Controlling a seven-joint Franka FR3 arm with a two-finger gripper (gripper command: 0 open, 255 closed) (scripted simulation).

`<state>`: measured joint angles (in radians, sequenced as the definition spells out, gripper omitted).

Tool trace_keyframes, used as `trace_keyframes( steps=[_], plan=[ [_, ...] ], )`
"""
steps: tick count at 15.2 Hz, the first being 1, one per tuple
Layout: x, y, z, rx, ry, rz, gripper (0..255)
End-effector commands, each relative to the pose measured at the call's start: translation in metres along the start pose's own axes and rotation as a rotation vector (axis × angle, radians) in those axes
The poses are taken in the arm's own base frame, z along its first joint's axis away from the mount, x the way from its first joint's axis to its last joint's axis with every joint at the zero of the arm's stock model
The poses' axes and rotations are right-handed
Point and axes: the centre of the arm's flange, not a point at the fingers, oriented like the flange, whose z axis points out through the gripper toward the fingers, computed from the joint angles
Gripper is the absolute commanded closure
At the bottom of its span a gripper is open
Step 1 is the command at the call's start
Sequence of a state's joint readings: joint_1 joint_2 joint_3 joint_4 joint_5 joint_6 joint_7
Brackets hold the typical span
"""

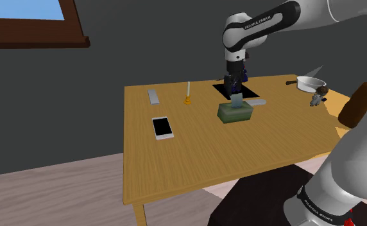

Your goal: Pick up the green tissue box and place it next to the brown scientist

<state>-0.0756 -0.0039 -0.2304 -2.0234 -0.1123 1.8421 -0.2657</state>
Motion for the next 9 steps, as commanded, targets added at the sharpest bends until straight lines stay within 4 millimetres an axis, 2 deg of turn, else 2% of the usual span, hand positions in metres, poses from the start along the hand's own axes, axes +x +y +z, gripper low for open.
trace_keyframes(
  steps=[1,4,5,9],
  plan=[
    [0.021,0.016,0.010,0.000,-0.007,0.003,0],
    [0.050,0.039,0.026,0.001,-0.018,0.008,0],
    [0.051,0.039,0.026,0.001,-0.018,0.008,0],
    [0.051,0.039,0.047,0.001,-0.018,0.008,0]
  ],
)
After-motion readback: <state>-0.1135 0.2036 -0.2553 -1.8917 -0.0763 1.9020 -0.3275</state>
